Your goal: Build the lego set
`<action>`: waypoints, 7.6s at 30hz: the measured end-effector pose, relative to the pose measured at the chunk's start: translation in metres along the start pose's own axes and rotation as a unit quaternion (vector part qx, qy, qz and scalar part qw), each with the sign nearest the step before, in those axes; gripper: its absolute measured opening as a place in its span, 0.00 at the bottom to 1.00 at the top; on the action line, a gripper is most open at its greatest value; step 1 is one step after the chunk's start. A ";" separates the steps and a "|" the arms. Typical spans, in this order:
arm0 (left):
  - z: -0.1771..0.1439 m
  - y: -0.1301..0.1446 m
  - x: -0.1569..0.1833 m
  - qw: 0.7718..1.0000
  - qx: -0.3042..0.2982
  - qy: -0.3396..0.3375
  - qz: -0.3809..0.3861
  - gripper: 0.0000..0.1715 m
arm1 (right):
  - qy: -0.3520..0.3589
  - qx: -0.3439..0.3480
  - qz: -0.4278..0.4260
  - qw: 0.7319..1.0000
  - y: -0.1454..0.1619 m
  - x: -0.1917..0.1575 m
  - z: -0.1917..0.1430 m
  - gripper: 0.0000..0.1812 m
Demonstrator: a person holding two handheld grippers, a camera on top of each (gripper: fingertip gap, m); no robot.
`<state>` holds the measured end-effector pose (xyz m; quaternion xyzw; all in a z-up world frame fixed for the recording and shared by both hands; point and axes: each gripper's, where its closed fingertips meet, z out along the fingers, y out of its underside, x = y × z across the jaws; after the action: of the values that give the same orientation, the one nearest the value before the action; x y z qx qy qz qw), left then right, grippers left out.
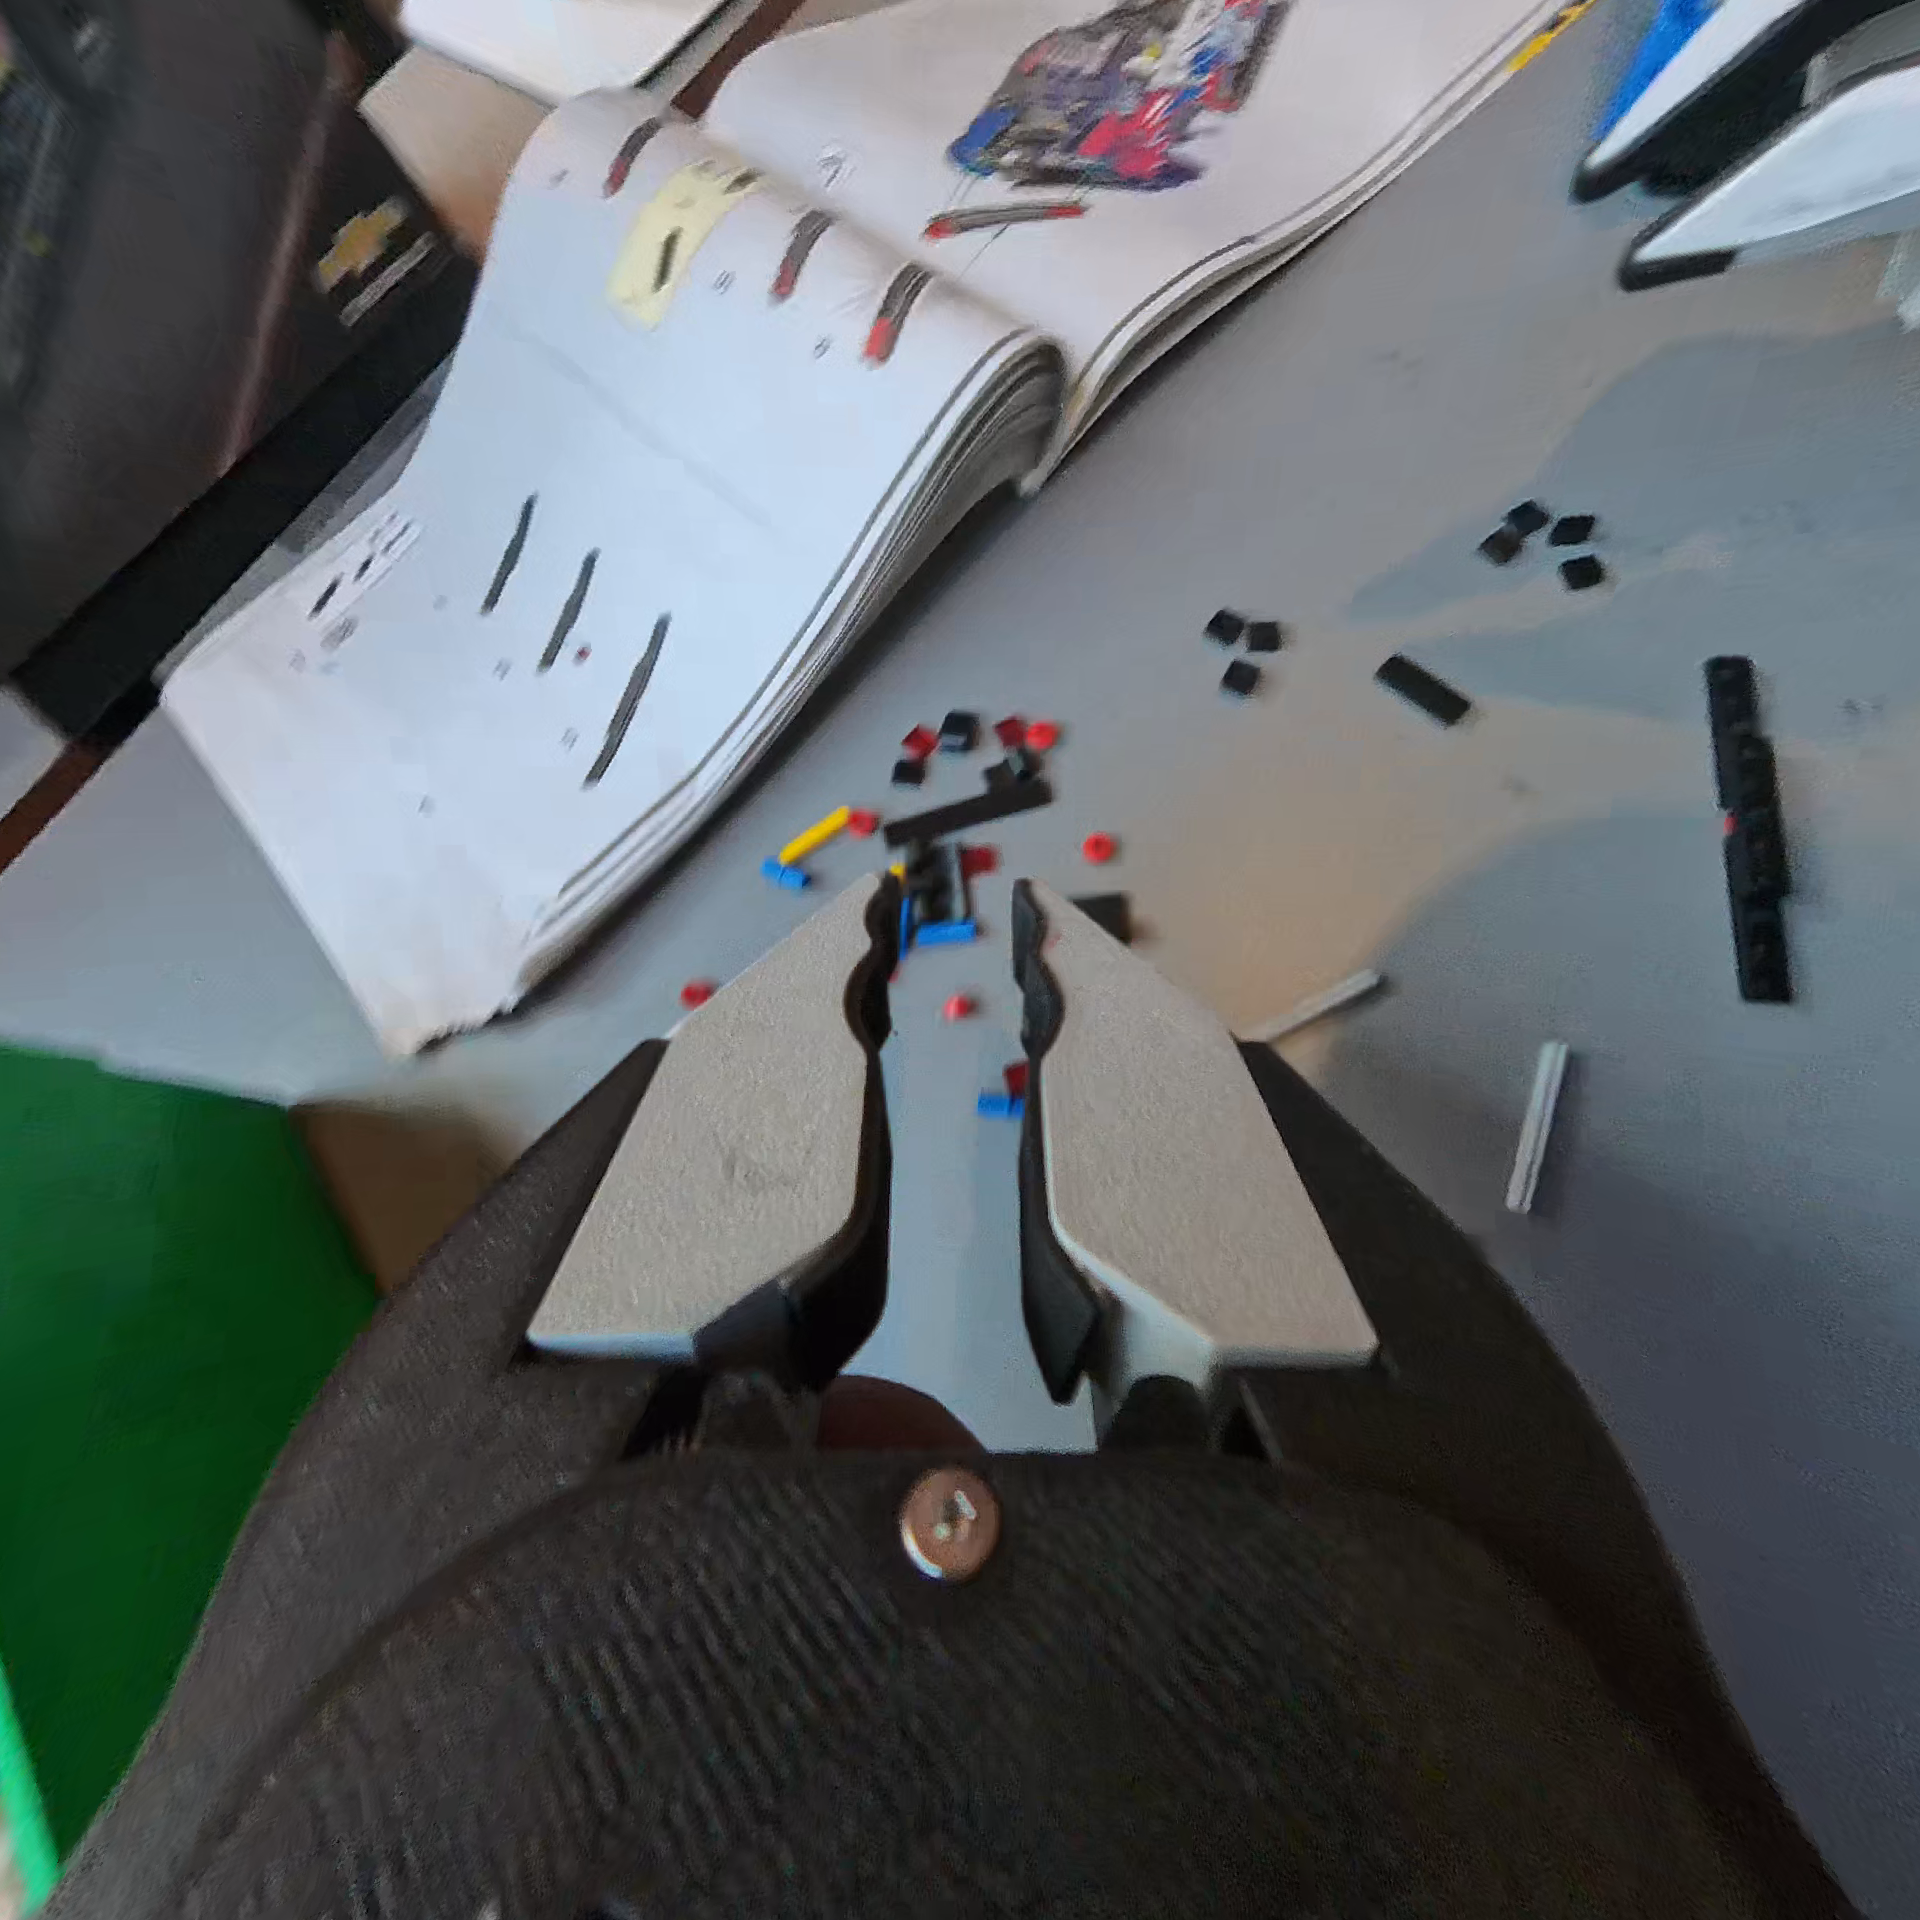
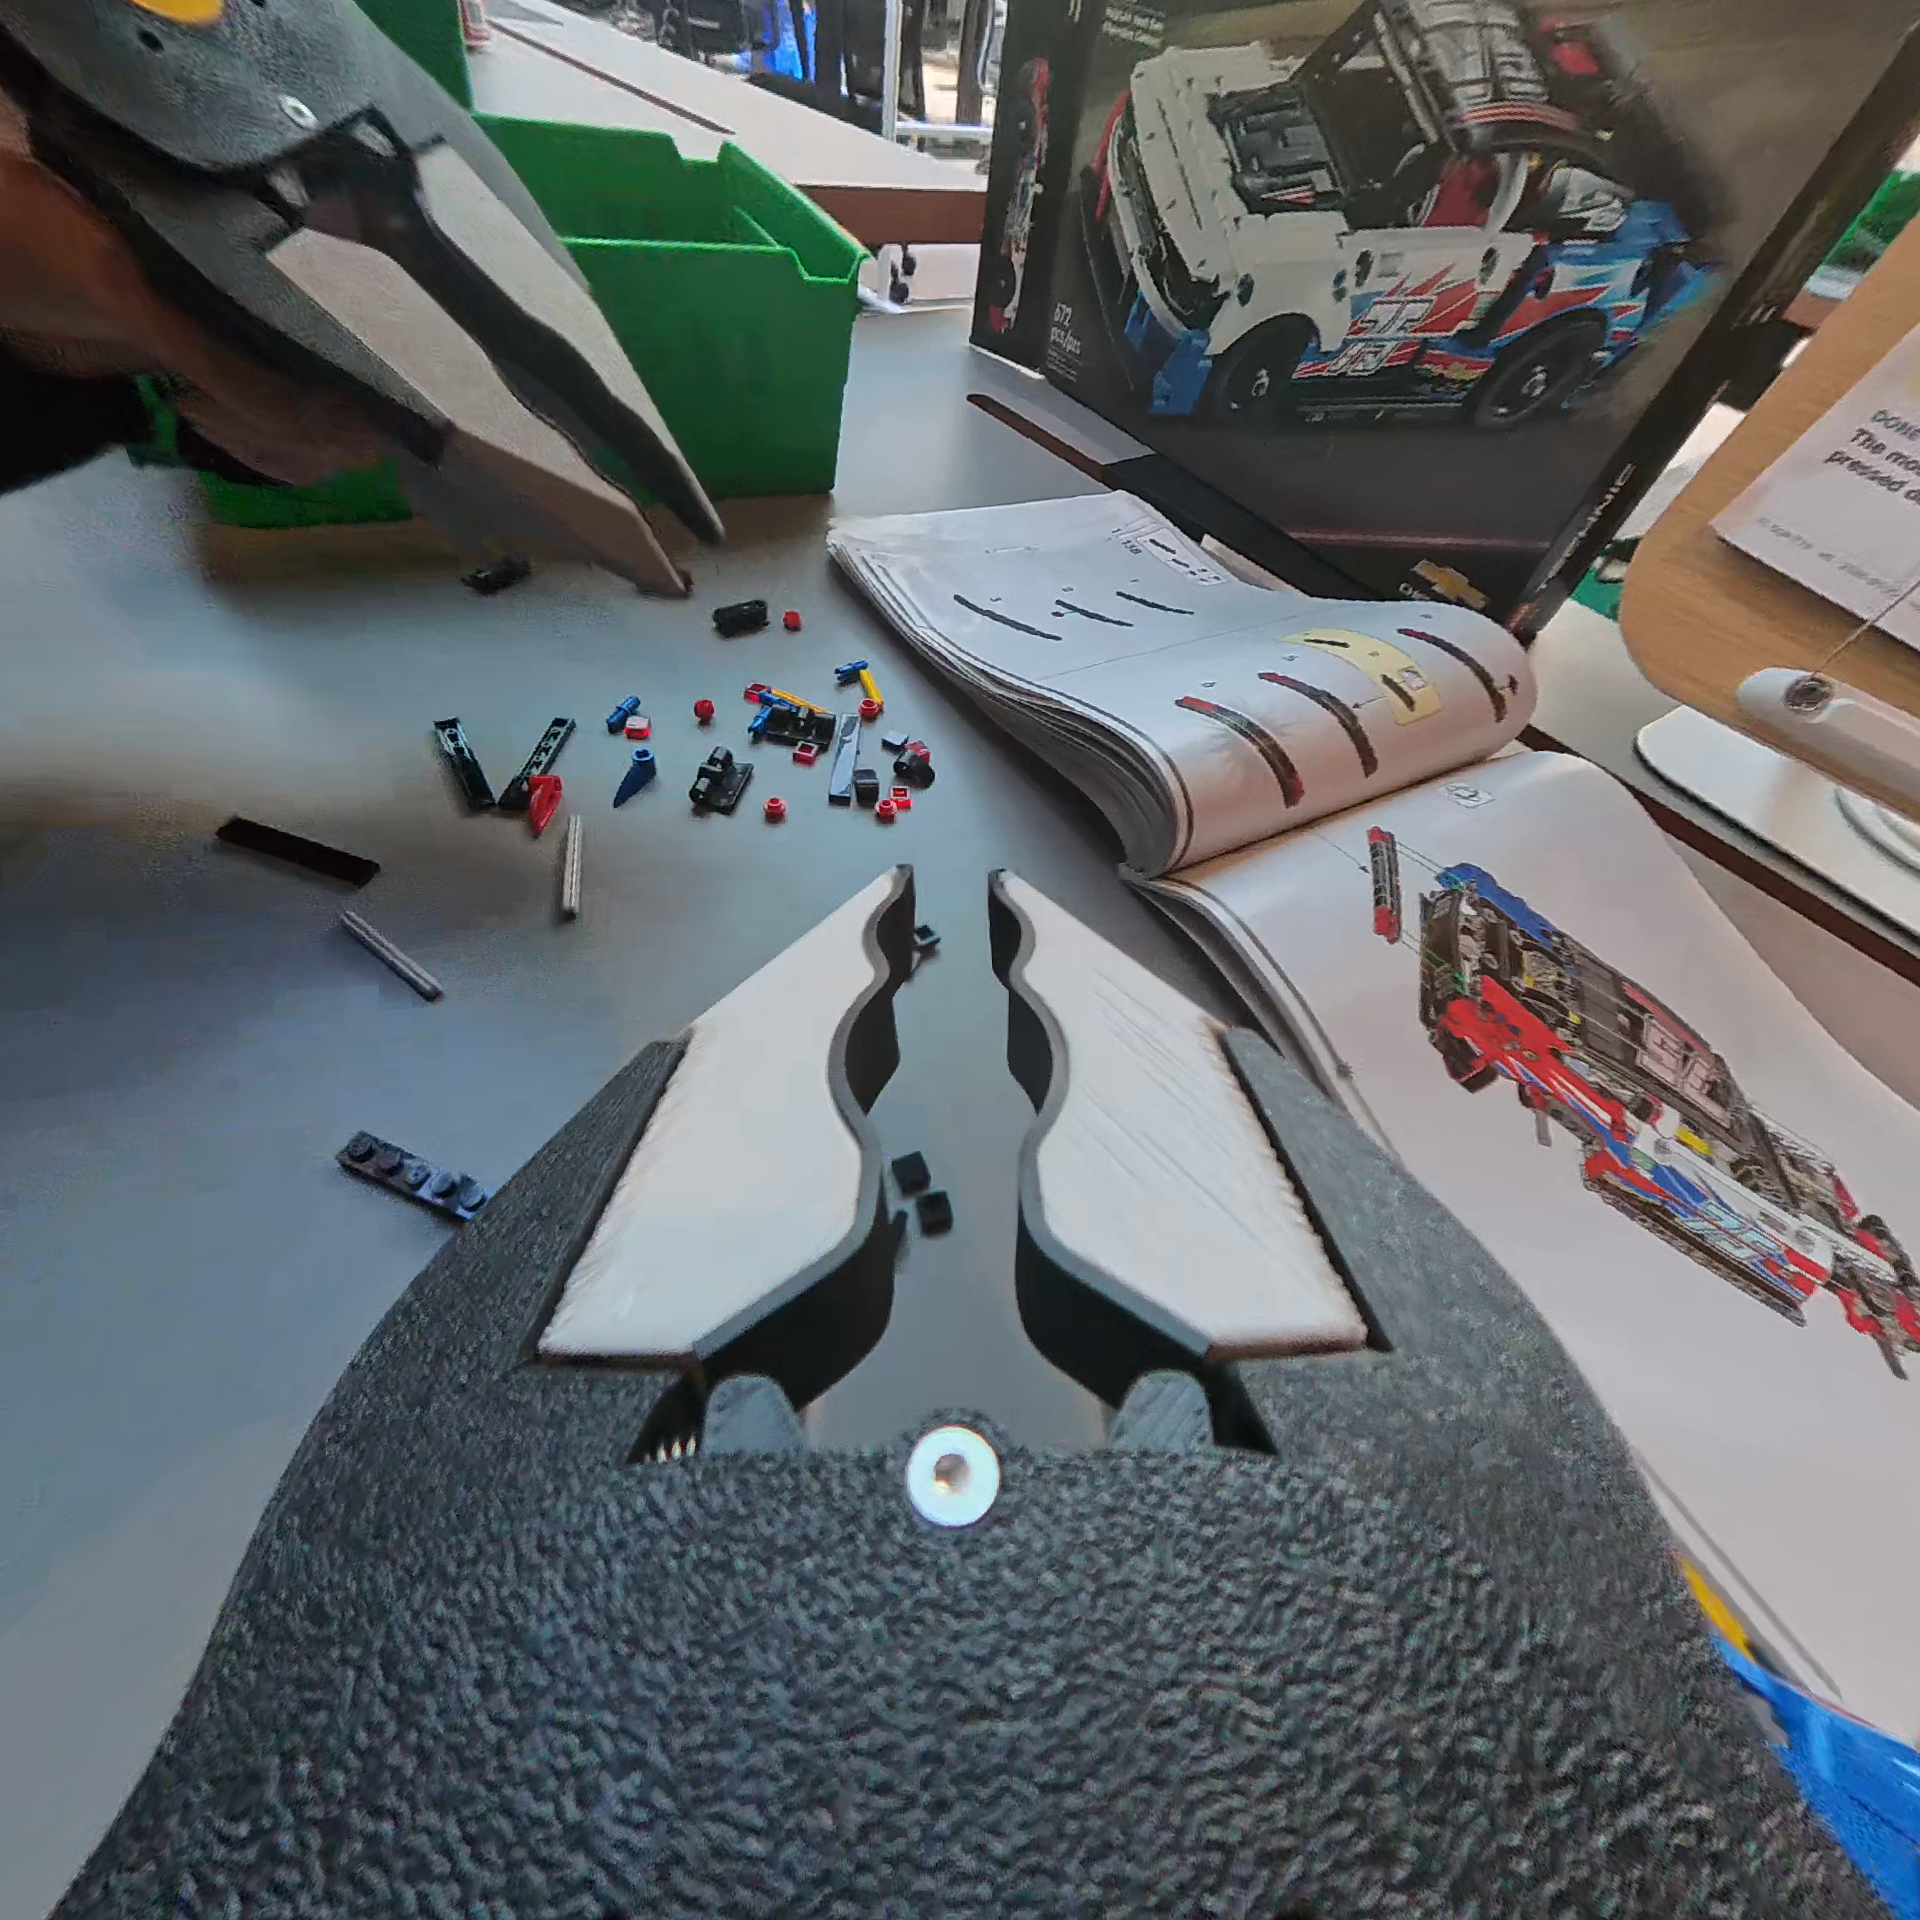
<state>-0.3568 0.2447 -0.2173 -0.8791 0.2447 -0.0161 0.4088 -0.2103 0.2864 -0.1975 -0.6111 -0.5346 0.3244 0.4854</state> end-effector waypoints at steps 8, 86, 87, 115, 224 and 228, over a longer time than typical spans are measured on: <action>-0.013 0.062 0.000 0.996 -0.057 -0.030 -0.057 0.12 | -0.017 -0.021 0.015 1.000 0.014 -0.010 0.030 0.06; 0.021 0.046 0.032 0.994 -0.073 0.036 -0.075 0.11 | -0.009 0.011 -0.036 0.999 0.006 -0.018 0.035 0.01; 0.024 0.047 0.034 0.994 -0.075 0.040 -0.074 0.10 | -0.009 0.012 -0.037 0.999 0.006 -0.018 0.034 0.01; -0.025 0.091 0.063 0.994 -0.105 -0.011 -0.005 0.21 | -0.015 0.008 -0.043 0.999 0.006 -0.023 0.033 0.01; -0.054 0.057 0.125 0.985 0.095 -0.055 -0.131 0.14 | -0.071 -0.113 -0.057 0.989 0.080 -0.052 -0.067 0.12; -0.053 0.061 0.126 0.984 0.086 -0.043 -0.147 0.16 | -0.094 -0.137 -0.071 0.984 0.078 -0.062 -0.040 0.11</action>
<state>-0.2833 0.1175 -0.2478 -0.8668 0.0930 -0.0593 0.4863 -0.1611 0.2199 -0.2662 -0.5990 -0.6591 0.2689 0.3669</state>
